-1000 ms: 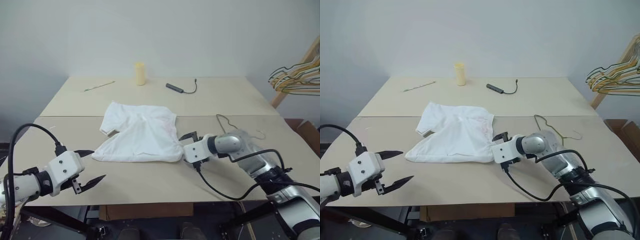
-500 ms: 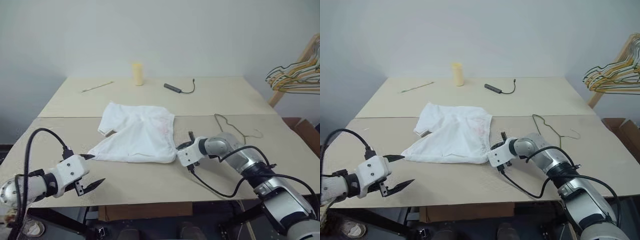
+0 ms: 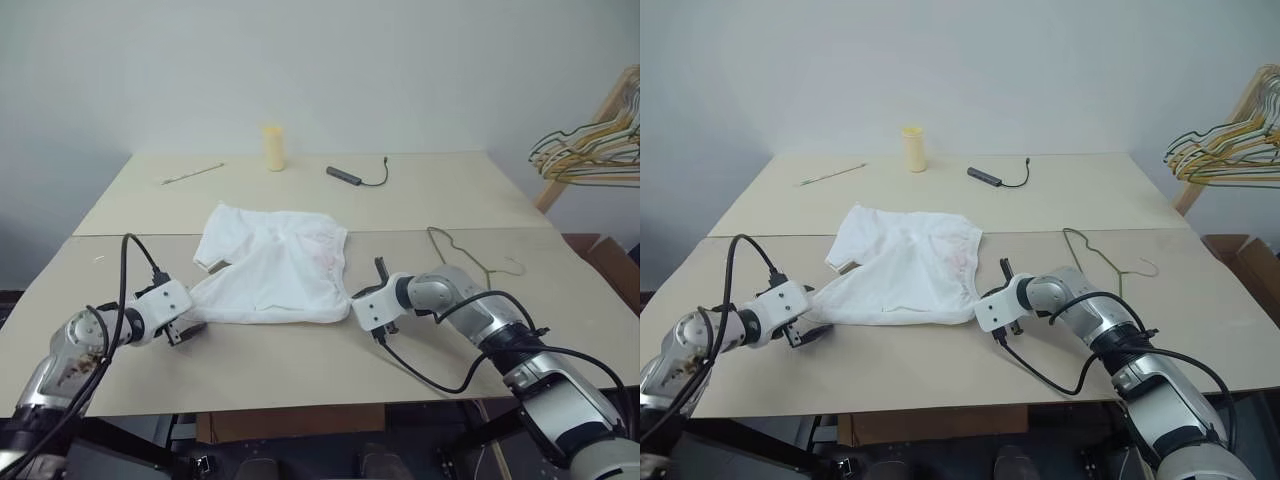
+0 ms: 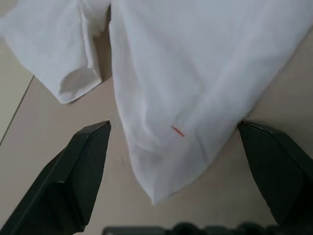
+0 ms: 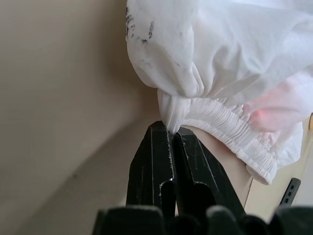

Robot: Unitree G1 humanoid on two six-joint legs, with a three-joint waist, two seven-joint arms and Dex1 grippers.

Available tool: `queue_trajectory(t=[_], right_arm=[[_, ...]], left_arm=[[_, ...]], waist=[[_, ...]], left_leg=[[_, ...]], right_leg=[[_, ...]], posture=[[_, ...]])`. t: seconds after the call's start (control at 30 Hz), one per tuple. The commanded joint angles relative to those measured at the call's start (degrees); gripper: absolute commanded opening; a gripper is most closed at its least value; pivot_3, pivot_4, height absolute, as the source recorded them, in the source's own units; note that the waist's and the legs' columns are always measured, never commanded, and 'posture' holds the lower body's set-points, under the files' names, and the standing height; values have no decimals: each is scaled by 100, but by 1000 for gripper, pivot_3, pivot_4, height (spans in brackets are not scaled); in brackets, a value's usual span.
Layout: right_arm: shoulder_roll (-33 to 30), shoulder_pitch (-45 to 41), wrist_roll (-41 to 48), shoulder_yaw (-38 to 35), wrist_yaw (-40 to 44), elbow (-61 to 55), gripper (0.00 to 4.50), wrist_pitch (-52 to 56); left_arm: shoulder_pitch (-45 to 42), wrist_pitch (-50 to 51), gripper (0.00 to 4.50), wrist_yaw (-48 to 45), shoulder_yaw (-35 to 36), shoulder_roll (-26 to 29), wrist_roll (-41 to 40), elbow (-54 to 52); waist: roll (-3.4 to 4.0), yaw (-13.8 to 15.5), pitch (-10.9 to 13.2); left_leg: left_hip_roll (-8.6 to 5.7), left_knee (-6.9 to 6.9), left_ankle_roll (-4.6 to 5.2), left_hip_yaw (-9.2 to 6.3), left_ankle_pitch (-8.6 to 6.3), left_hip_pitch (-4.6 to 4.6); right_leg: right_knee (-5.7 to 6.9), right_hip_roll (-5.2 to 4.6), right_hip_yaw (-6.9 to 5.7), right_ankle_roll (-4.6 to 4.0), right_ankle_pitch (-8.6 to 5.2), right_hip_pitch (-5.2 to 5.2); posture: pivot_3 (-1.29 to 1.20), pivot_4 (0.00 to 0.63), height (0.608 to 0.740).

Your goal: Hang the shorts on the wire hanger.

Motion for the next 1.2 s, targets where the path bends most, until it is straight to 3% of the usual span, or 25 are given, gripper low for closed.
queue_trajectory(t=[0.03, 0.07, 0.17, 0.57, 0.73, 0.87, 1.0, 1.2], right_arm=[[-8, -88, 62, -187, -61, -121, 33, 69], [-14, -72, 74, -190, -43, -140, 33, 75], [-39, -30, 121, -211, 12, -198, 0, 107], [-24, -2, 79, -250, -73, -242, 0, 249], [-48, 28, 24, -295, -102, -467, 0, 471], [-219, 98, 69, -401, 113, -989, 0, 759], [-590, 231, -120, -375, 408, -1576, 0, 867], [-1092, 747, 50, -326, 1342, -2547, 0, 1151]], left_arm=[[-343, -8, 4500, -144, -192, -141, -14, 672], [-426, 23, 4500, -232, -259, -148, 3, 810], [-581, 80, 3912, -399, -378, -138, 42, 1076], [-666, -181, 13, -408, -401, -199, 31, 1349], [-479, -480, 13, -163, -325, 79, 246, 917], [557, 224, 13, -1150, 306, 698, -772, -1137], [1949, 927, 13, -2083, 1100, 1593, -1418, -2984], [3326, 1979, 13, -2194, 1727, 1808, -1507, -4190]], waist=[[2, 6, -2], [3, 6, -3], [14, 2, -10], [34, -137, -22], [34, -150, -22], [31, -291, -20], [23, -291, -20], [24, -185, -16]], left_leg=[[0, 1, 0, 0, 0, 1], [-1, 1, 0, 0, 0, 1], [-2, 2, 0, 0, 0, 1], [-2, 4, 0, -1, 1, 5], [-1, 4, 0, -1, 0, 3], [2, 2, -4, -2, -3, -19], [2, 13, -10, -3, -9, -98], [1, 13, -9, -1, -9, -95]], right_leg=[[1, 0, 0, 0, 0, 2], [1, 0, 0, 1, 0, 2], [0, -1, 0, 1, 0, 4], [5, 0, 2, 2, 0, 5], [5, 0, 3, 2, 0, 4], [4, -1, 8, 3, -1, -17], [14, -6, 8, 6, -1, -103], [10, -3, 5, 11, -4, -100]], posture=[[24, 0, 740], [15, 0, 740], [14, 0, 740], [-3, 0, 740], [-12, 0, 740], [-5, 0, 740], [6, 0, 740], [19, 0, 740]])
